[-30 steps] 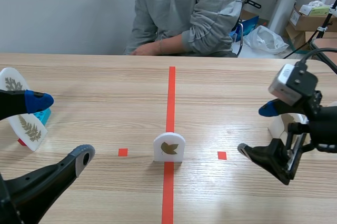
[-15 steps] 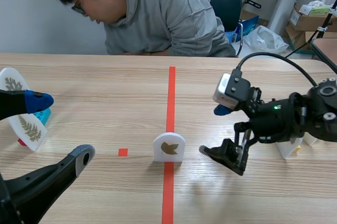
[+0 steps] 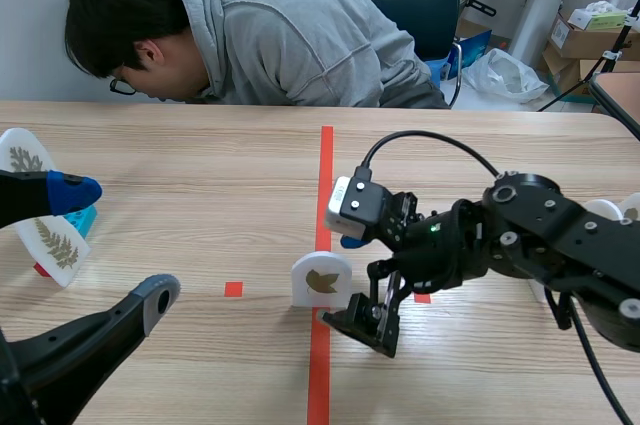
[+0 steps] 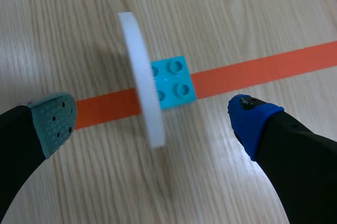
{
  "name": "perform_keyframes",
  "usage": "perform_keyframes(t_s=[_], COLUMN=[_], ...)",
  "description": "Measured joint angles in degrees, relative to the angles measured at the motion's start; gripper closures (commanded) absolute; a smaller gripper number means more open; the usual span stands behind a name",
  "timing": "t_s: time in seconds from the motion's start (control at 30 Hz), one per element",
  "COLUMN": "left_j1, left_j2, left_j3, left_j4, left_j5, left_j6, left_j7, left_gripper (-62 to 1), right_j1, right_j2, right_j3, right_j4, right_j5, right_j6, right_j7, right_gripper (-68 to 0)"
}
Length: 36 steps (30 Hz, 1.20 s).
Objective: Do the leaf sorting experiment
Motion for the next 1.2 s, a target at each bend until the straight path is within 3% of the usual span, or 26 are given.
perform_keyframes(t_s=[0.3, 0.57, 0.9, 1.2], left_j1=[0.0, 0.0, 0.0, 0.0], left_j2=[0.0, 0.0, 0.0, 0.0], left_j3=[0.0, 0.0, 0.0, 0.0], left_j4=[0.0, 0.0, 0.0, 0.0], left_j5=[-0.02, 0.0, -0.02, -0.02], left_j6=[0.0, 0.0, 0.0, 0.0], left_j7=[-0.02, 0.0, 0.0, 0.0], left_gripper=[-62.3, -62.3, -62.3, -62.3], right_j1=[0.48, 0.48, 0.57, 0.57], right_j2=[-3.72, -3.39, -3.21, -3.21], right_j3=[-1.31, -1.29, -1.29, -1.29], right_j4=[-1.29, -1.29, -1.29, -1.29], right_j5=[-2.4, -2.29, -2.29, -2.29], right_j6=[0.0, -0.2, -0.9, -0.9], right_j7=[1.62, 1.88, 1.18, 1.05], right_gripper=[-58.0, -30.9, -11.2, -0.9])
